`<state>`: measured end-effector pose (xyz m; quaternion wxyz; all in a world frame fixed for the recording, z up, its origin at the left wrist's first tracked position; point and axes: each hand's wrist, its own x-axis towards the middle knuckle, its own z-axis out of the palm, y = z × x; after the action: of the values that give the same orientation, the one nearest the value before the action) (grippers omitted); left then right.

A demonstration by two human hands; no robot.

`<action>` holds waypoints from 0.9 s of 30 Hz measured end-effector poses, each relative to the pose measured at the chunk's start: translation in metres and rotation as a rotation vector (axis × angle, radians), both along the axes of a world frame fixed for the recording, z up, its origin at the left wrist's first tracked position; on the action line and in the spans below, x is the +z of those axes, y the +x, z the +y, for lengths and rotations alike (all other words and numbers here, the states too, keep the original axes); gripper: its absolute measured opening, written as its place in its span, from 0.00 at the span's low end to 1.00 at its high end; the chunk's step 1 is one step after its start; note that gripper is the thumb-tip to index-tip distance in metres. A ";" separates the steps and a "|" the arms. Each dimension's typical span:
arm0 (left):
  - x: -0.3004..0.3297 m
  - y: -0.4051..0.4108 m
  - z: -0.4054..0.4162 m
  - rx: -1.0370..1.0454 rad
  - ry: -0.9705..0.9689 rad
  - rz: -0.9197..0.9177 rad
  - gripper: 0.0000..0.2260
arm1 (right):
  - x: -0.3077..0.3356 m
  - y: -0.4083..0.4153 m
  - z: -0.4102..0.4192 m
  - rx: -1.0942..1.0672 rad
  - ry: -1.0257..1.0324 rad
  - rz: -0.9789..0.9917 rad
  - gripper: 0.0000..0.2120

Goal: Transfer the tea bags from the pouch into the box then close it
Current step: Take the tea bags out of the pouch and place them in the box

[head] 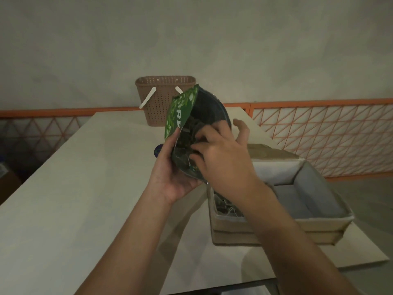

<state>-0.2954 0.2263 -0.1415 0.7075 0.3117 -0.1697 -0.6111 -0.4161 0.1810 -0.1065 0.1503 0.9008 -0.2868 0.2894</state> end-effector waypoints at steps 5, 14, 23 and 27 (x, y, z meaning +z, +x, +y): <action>0.002 0.001 0.002 -0.029 -0.037 0.020 0.25 | 0.001 0.011 0.007 -0.141 0.146 0.299 0.22; -0.003 0.002 -0.001 -0.024 -0.004 0.001 0.22 | -0.006 -0.004 0.005 0.062 0.330 0.052 0.06; -0.004 -0.004 -0.002 -0.029 -0.026 0.019 0.25 | 0.003 -0.050 -0.005 0.357 0.602 -0.674 0.05; -0.003 -0.005 -0.001 -0.064 -0.046 0.048 0.24 | 0.004 -0.069 -0.012 0.345 0.774 -0.913 0.07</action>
<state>-0.2999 0.2253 -0.1446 0.6984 0.2750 -0.1766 -0.6367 -0.4846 0.1690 -0.1025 -0.3738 0.7086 -0.2568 0.5406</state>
